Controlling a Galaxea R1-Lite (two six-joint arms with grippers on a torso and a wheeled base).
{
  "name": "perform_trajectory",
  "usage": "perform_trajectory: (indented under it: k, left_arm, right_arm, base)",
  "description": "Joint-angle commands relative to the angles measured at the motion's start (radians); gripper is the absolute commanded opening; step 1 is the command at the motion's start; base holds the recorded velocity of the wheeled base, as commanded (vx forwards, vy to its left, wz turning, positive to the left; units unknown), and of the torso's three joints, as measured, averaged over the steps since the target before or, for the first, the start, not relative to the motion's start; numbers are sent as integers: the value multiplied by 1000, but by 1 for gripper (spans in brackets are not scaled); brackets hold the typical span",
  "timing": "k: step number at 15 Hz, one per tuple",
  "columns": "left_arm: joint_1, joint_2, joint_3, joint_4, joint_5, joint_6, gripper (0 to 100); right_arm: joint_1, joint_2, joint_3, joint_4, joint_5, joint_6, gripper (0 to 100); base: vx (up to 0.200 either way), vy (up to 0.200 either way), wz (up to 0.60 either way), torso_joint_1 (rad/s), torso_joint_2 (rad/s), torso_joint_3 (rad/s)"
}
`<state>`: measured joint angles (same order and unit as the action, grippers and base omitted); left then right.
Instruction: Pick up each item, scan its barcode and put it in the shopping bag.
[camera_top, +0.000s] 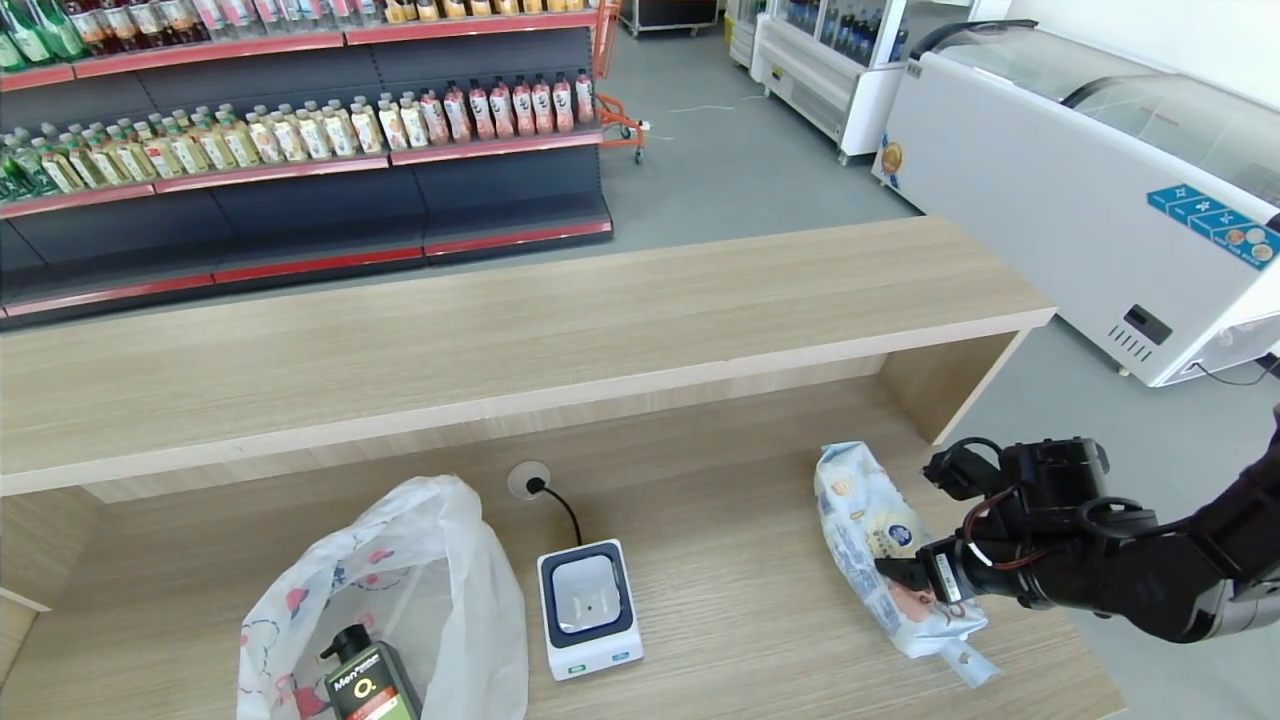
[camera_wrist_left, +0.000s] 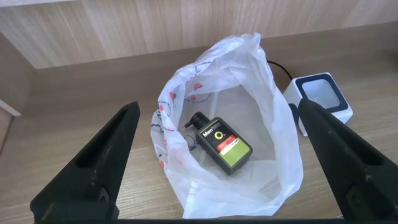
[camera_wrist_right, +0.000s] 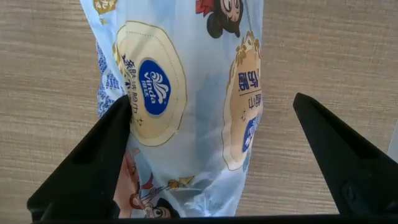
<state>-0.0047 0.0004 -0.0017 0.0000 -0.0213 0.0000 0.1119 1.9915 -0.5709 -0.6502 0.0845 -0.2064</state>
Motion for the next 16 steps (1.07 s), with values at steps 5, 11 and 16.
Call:
perform_trajectory:
  k: [5, 11, 16]
  left_arm:
    - [0, 0, 0, 0, 0, 0, 100]
    - [0, 0, 0, 0, 0, 0, 100]
    - [0, 0, 0, 0, 0, 0, 100]
  right_arm:
    - [-47, 1, 34, 4, -3, 24, 100]
    - [-64, -8, 35, 7, -15, 39, 0]
    - [-75, -40, 40, 3, -20, 85, 0]
  base:
    - [0, 0, 0, 0, 0, 0]
    - [0, 0, 0, 0, 0, 0]
    - [0, 0, 0, 0, 0, 0]
